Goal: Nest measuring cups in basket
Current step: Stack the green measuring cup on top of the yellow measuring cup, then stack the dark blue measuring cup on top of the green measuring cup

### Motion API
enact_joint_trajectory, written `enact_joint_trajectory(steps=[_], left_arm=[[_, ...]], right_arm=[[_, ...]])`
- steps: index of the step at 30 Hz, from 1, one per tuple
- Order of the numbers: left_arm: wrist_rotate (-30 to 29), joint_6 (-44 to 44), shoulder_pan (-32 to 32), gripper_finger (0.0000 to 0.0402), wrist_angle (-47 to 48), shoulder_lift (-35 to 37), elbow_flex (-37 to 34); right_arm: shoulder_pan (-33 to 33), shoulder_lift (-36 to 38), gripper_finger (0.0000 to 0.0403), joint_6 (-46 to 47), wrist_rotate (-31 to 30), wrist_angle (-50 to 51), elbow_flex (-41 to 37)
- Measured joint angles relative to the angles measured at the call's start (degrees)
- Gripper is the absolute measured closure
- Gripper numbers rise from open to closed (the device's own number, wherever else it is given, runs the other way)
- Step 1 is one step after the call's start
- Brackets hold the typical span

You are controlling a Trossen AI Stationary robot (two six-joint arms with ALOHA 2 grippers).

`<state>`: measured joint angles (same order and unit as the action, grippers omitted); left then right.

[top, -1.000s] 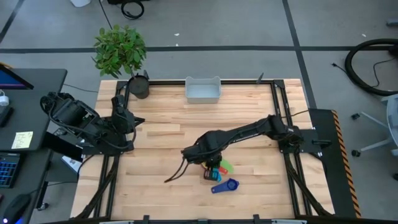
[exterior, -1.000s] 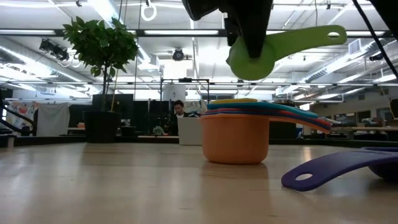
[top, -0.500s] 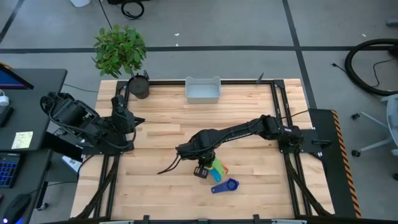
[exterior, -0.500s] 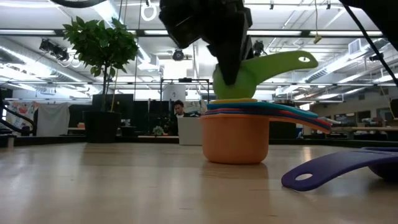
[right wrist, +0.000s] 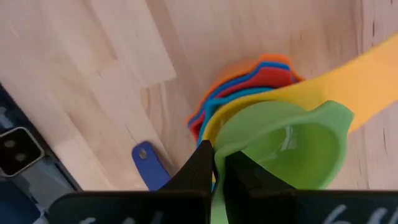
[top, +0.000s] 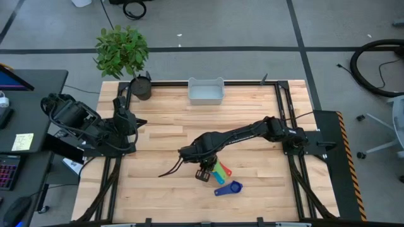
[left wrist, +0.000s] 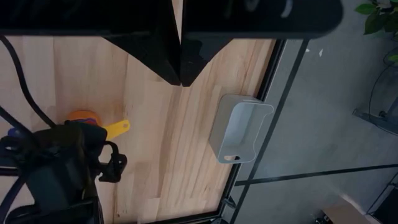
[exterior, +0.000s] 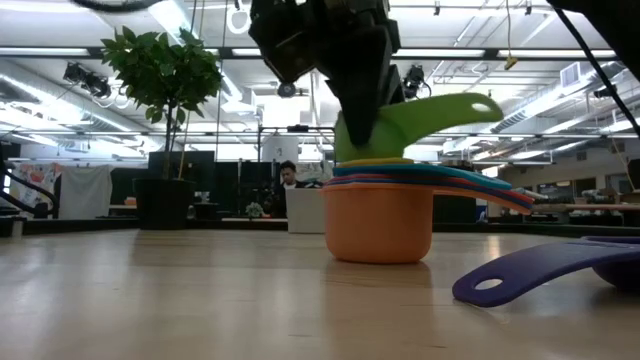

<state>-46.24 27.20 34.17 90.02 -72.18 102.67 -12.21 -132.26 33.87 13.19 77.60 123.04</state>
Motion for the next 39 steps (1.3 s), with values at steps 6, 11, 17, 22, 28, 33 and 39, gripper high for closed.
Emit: enact_joint_trajectory(steps=[6, 11, 17, 22, 28, 33, 39], left_arm=[[0.0, 0.0, 0.0, 0.0395, 0.0, 0.0, 0.0], [0.0, 0.0, 0.0, 0.0395, 0.0, 0.0, 0.0], [0.0, 0.0, 0.0, 0.0395, 0.0, 0.0, 0.0], [0.0, 0.0, 0.0, 0.0395, 0.0, 0.0, 0.0], [0.0, 0.0, 0.0, 0.0395, 0.0, 0.0, 0.0], [0.0, 0.0, 0.0, 0.0395, 0.0, 0.0, 0.0], [0.0, 0.1, 0.0, 0.0395, 0.0, 0.0, 0.0]], right_arm=[[0.0, 0.1, 0.0385, -0.7, 0.5, -1.8, -2.7], [0.0, 0.2, 0.0385, -1.8, 2.8, -2.9, -4.3], [0.0, 0.2, 0.0301, -3.4, 0.8, -5.1, -4.4], [0.1, 0.1, 0.0224, -5.1, 3.5, -5.2, -4.5], [0.9, 0.1, 0.0186, -3.6, 5.3, -3.2, -4.5], [1.2, 0.1, 0.0197, -3.9, 4.9, -1.0, -2.9], [1.0, 0.2, 0.0224, -4.2, 4.9, 0.5, 4.0]])
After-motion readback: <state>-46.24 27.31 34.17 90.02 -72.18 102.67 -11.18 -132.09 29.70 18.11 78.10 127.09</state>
